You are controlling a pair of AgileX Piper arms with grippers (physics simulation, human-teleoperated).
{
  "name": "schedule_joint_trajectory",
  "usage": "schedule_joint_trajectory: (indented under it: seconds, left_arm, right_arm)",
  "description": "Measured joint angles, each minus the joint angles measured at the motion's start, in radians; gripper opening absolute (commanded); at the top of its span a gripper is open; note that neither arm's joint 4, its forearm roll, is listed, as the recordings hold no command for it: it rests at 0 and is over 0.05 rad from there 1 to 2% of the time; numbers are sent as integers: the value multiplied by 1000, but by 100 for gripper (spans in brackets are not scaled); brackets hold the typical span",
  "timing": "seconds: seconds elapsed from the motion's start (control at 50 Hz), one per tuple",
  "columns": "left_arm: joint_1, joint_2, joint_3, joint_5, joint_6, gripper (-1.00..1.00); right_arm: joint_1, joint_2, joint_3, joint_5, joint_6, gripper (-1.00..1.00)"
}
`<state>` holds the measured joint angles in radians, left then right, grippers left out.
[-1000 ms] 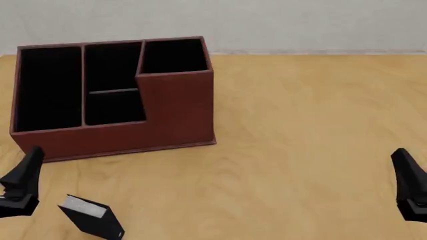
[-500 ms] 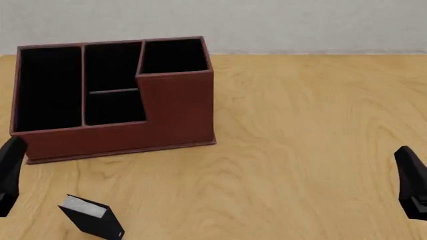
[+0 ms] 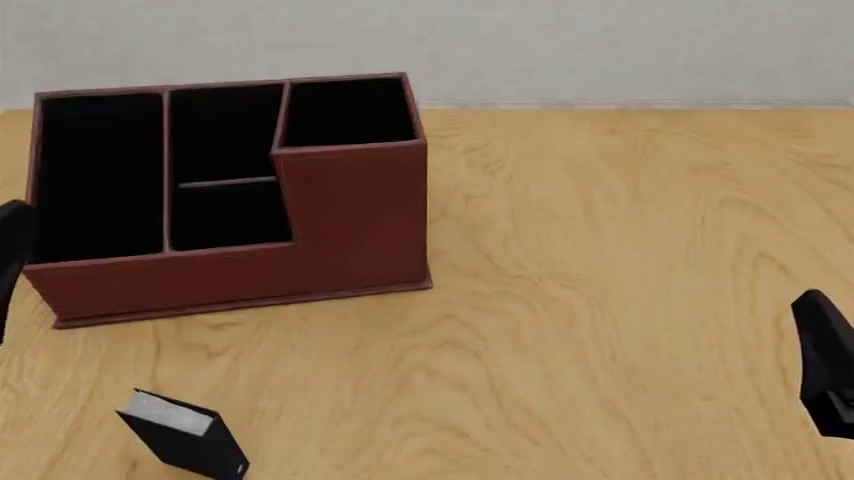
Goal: Pick up the book and place it in the left compartment of the caddy.
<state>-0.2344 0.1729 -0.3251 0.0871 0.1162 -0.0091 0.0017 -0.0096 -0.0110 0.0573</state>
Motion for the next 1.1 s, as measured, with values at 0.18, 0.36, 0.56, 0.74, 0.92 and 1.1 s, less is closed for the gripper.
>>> schedule_joint_trajectory:
  seconds: [0.18, 0.36, 0.56, 0.74, 0.92, 1.1]
  left_arm:
    - [-49, 80, -57, -36, 36, 100]
    - [-118, 170, -126, -66, 67, 100]
    - [-241, 280, -249, -33, 87, 100]
    - [-355, 355, -357, 24, 125, 100]
    - [-461, 424, -460, 106, 191, 100]
    - [-565, 477, -556, 200, 253, 100]
  right_arm:
    - [-1, 0, 0, 0, 7, 100]
    - [-1, 1, 2, 0, 14, 100]
    - [-1, 6, 4, -1, 25, 100]
    - [0, 16, 5, -8, 35, 100]
    - [2, 33, 6, -20, 40, 100]
    - [3, 50, 7, -34, 43, 100]
